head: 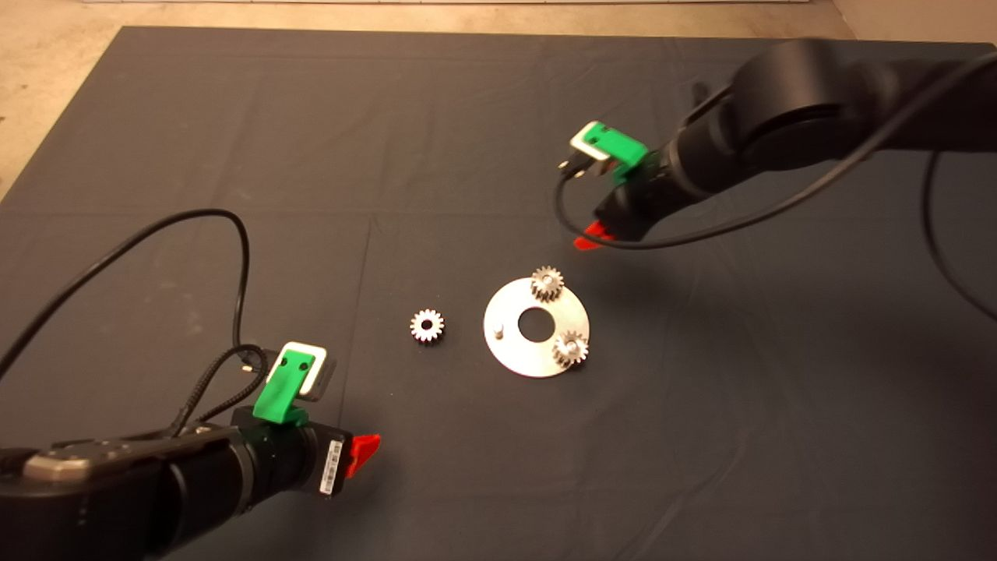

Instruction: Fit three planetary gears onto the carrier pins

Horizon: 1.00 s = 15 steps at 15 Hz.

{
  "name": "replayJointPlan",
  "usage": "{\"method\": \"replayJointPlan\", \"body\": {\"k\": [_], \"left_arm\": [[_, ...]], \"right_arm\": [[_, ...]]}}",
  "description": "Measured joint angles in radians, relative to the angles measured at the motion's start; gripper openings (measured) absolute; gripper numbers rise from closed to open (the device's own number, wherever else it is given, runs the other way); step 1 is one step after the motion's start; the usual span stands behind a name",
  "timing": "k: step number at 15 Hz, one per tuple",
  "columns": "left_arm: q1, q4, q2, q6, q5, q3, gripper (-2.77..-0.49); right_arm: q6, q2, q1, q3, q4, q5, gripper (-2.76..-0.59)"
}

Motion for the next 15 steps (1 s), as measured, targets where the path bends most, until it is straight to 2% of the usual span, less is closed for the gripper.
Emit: {"method": "replayJointPlan", "body": {"k": [1,3,4,6,7,9,10,11,13,15], "left_arm": [[-0.008,0.000,0.000,0.001,0.001,0.000,-1.04],[-0.008,0.000,0.002,0.019,0.000,0.000,-1.04],[-0.008,-0.001,0.002,0.045,0.002,0.000,-1.04],[-0.017,-0.001,0.002,0.137,0.002,0.000,-1.04],[-0.020,-0.001,0.004,0.178,0.002,0.000,-1.04],[-0.031,-0.003,0.005,0.249,0.000,0.000,-1.04],[-0.044,-0.003,0.005,0.268,0.002,0.000,-1.04],[-0.053,-0.003,0.007,0.292,0.002,0.000,-1.04],[-0.055,-0.009,0.009,0.354,0.004,-0.001,-1.04],[-0.060,-0.011,0.016,0.459,0.003,-0.006,-1.04]], "right_arm": [[0.029,-0.065,-0.005,0.087,0.000,-0.005,-1.31],[0.089,-0.193,-0.001,0.252,0.001,-0.008,-1.31],[0.115,-0.249,0.006,0.320,0.001,-0.015,-1.31],[0.172,-0.346,0.015,0.428,0.001,-0.028,-1.31],[0.195,-0.386,0.015,0.459,0.003,-0.050,-1.31],[0.221,-0.409,0.020,0.480,0.004,-0.105,-1.31],[0.235,-0.409,0.021,0.490,0.004,-0.117,-1.31],[0.252,-0.409,0.022,0.504,0.004,-0.119,-1.31],[0.264,-0.420,0.026,0.517,0.004,-0.120,-1.31],[0.268,-0.459,0.026,0.525,0.004,-0.123,-1.31]]}}
